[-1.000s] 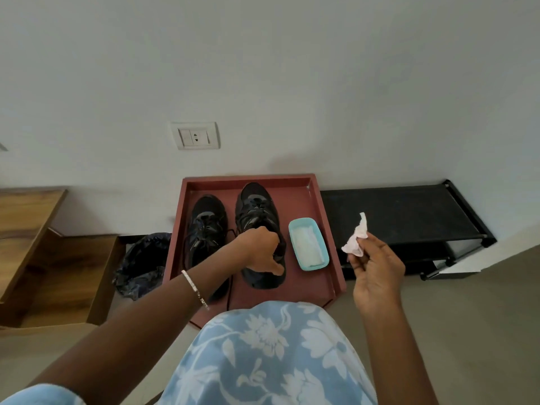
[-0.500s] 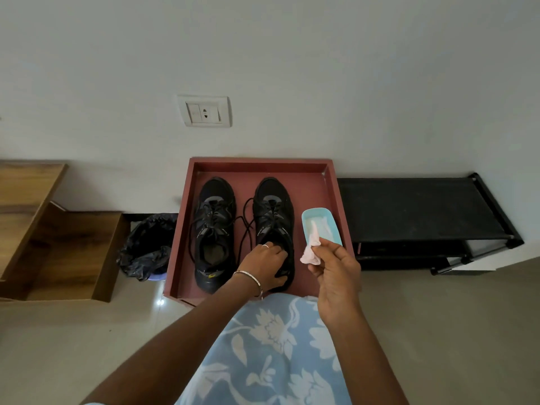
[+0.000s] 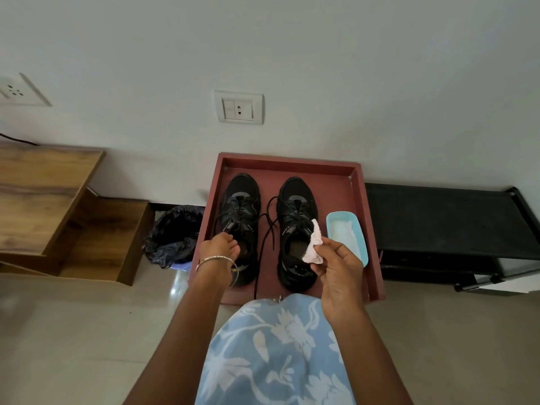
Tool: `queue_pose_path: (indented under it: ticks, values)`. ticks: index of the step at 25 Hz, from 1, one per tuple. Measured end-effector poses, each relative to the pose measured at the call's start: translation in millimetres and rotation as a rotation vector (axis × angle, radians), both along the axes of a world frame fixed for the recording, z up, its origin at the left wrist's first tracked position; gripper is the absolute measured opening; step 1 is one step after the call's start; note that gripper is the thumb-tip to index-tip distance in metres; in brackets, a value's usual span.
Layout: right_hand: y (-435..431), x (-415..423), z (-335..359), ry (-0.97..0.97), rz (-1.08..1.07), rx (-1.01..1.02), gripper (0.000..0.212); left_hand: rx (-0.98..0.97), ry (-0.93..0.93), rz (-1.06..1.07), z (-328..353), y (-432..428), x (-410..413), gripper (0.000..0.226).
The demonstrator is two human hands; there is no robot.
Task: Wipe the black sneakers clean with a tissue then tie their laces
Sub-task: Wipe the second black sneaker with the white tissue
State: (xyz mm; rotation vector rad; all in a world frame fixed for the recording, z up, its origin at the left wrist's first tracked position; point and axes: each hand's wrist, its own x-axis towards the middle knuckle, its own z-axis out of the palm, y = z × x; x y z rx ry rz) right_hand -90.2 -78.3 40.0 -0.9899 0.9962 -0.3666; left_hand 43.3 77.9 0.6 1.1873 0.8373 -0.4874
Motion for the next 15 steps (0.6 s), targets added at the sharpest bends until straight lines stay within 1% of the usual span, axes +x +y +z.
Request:
queue_pose_path:
  ticks: [1,4,7,11,13,14,15]
  values:
    - [2.6,0.1,-1.7,0.011,0.011,-0.002,0.013,-0.008,0.040,-0.035,-4.9,1.0,5.9,0.024]
    - [10.8,-1.2,-9.6,0.038,0.037,-0.001,0.014,-0.031,0.076,-0.164,-21.0,-10.8,19.0,0.045]
    - [15.5,-3.3,-15.0,0.061,0.056,-0.010,0.014,-0.001,0.082,-0.217,-33.9,-27.2,27.1,0.058]
    - [13.7,0.3,-17.8,0.069,0.073,-0.036,0.014,-0.081,0.127,-0.058,-50.7,-39.3,36.0,0.074]
    - [10.7,4.7,-17.1,0.063,0.089,-0.068,0.015,-0.084,0.116,0.019,-50.1,-41.3,34.5,0.088]
    - [8.9,6.8,-16.5,0.064,0.099,-0.088,0.015,-0.106,0.115,0.054,-46.8,-41.1,33.1,0.088]
    - [7.1,8.9,-15.3,0.065,0.111,-0.110,0.015,-0.160,0.095,0.091,-39.9,-41.3,30.7,0.072]
